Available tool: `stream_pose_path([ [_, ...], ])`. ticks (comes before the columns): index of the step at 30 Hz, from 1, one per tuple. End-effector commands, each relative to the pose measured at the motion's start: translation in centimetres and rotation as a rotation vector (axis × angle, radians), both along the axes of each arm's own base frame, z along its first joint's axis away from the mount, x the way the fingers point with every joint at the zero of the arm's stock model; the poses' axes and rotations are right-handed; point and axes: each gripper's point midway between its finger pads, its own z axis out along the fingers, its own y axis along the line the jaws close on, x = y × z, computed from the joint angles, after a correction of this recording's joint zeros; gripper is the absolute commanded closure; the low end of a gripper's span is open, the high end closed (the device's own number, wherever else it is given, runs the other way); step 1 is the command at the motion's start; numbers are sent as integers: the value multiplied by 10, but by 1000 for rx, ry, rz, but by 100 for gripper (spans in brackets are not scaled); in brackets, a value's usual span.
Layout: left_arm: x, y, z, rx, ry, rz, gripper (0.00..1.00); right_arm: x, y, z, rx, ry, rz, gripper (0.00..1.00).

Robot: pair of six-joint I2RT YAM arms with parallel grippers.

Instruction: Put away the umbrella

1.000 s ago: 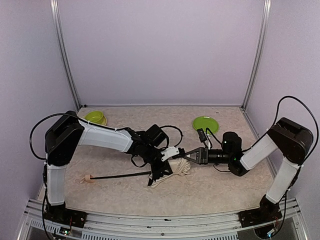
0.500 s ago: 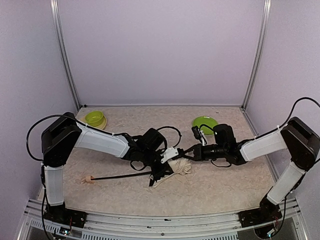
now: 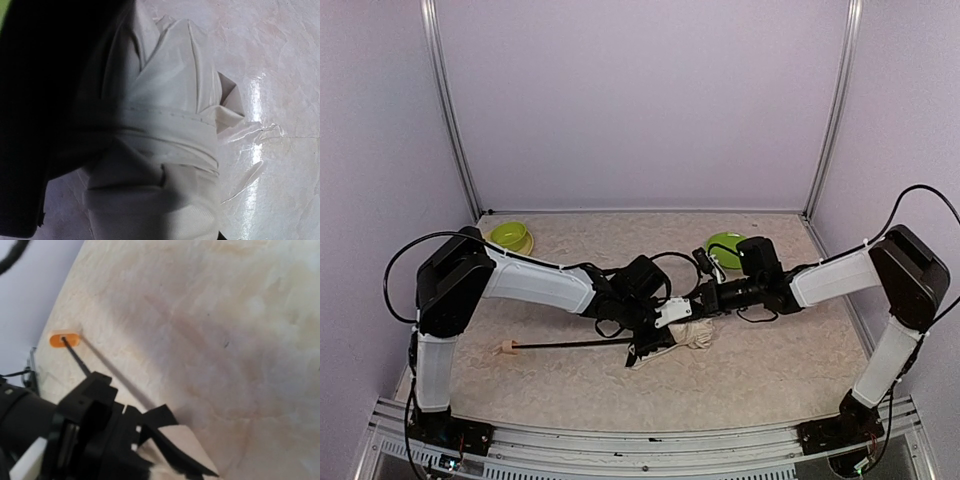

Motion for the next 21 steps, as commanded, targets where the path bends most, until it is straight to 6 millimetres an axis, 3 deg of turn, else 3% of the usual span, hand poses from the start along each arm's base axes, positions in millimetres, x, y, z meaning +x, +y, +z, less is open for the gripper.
stream_pose_path([
  [1,-85,-23,-14,-6,128,-356,89,45,28,94,245,-291,-19,100],
  [3,-84,-25,-10,-19,145,-358,87,46,30,86,247,-259,-20,100],
  [5,-82,-28,-2,-50,151,-347,79,53,24,64,184,-233,-73,100],
  [9,-64,-26,19,-149,139,-253,50,61,-6,-26,-116,-166,-164,100],
  [11,-44,-24,28,-175,88,-155,44,50,-15,-51,-181,-136,-164,100],
  [15,-11,-16,49,-199,46,-3,32,33,-25,-68,-267,-160,-163,100],
  [17,-8,-12,64,-217,38,9,22,30,-22,-68,-271,-171,-140,100],
  [19,-9,-9,78,-221,24,3,3,29,-18,-69,-275,-169,-127,100],
  [21,-11,-5,90,-191,11,13,1,28,-16,-69,-282,-173,-122,100],
])
